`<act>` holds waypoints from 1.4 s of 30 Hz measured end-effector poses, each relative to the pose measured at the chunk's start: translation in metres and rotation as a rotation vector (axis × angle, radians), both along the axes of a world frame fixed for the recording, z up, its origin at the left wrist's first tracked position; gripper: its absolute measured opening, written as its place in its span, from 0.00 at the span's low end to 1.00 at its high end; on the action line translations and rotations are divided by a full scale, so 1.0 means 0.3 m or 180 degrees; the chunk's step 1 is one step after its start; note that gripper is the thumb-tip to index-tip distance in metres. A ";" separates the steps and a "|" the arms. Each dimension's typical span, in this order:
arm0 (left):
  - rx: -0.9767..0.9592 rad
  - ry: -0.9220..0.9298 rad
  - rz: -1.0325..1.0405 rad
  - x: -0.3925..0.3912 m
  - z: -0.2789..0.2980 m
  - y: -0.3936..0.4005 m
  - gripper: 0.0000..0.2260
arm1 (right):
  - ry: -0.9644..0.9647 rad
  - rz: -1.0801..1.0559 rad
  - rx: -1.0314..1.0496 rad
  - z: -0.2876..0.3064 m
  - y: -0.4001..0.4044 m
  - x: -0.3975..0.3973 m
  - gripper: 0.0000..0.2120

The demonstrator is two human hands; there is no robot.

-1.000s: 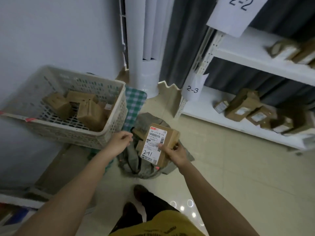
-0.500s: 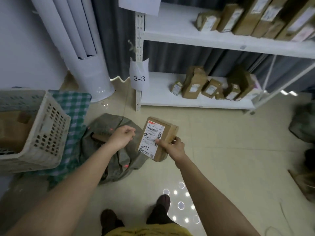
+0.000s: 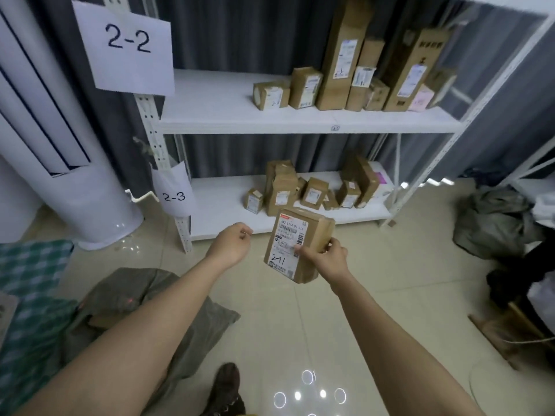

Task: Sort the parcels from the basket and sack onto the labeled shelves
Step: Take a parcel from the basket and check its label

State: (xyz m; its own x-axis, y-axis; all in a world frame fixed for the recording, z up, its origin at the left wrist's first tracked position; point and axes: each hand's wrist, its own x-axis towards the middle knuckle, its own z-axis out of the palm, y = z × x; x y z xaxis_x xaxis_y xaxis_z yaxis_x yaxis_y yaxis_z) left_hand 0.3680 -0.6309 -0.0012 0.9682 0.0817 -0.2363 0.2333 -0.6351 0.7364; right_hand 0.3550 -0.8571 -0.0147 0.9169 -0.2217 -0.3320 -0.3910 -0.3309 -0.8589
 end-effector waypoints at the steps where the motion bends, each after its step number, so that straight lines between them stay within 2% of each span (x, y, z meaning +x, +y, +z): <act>1: 0.0039 -0.0059 -0.0024 0.050 0.020 -0.025 0.11 | -0.0083 -0.0025 -0.0001 0.020 -0.021 0.047 0.43; 5: 0.0186 -0.0342 -0.0125 0.277 0.118 -0.136 0.12 | -0.0384 -0.0104 -0.0009 0.109 -0.117 0.274 0.47; 9: 0.0269 -0.0613 -0.0241 0.534 0.245 -0.254 0.13 | -0.0756 -0.0108 -0.0234 0.260 -0.215 0.529 0.44; 12: 0.0243 -0.0806 -0.0276 0.726 0.367 -0.341 0.14 | -0.0887 -0.0098 -0.0546 0.391 -0.284 0.718 0.47; 17: 0.0321 -0.1170 -0.0435 1.012 0.539 -0.519 0.14 | -0.1364 -0.0333 -0.0785 0.574 -0.430 0.974 0.47; 21: 0.0373 -0.1352 -0.0606 1.170 0.682 -0.707 0.14 | -0.1478 -0.0571 -0.0665 0.683 -0.593 1.136 0.46; 26: 0.0325 -0.1700 -0.0622 1.368 0.859 -0.950 0.14 | -0.1809 -0.0595 -0.0844 0.847 -0.817 1.347 0.43; 33: 0.0260 -0.2182 -0.0501 1.588 1.087 -1.237 0.15 | -0.2144 -0.0447 -0.0818 1.051 -1.104 1.596 0.47; 36: 0.0060 -0.2165 -0.0523 1.655 1.180 -1.332 0.25 | -0.2337 -0.0297 -0.0617 1.163 -1.201 1.678 0.47; 40: -0.0537 -0.1898 -0.0675 1.760 1.292 -1.371 0.40 | -0.2566 0.0055 -0.0084 1.317 -1.276 1.781 0.55; 42: -0.0694 -0.1812 -0.0844 1.794 1.351 -1.369 0.42 | -0.2597 0.0282 0.0053 1.372 -1.295 1.830 0.53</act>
State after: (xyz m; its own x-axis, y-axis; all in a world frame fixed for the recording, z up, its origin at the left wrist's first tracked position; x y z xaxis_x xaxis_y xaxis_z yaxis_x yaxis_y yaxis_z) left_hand 0.9062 -1.0416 0.4041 0.9275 -0.1682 0.3338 -0.3737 -0.4400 0.8166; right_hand 0.9041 -1.2456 0.3970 0.8852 -0.1381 0.4442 0.3857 -0.3160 -0.8668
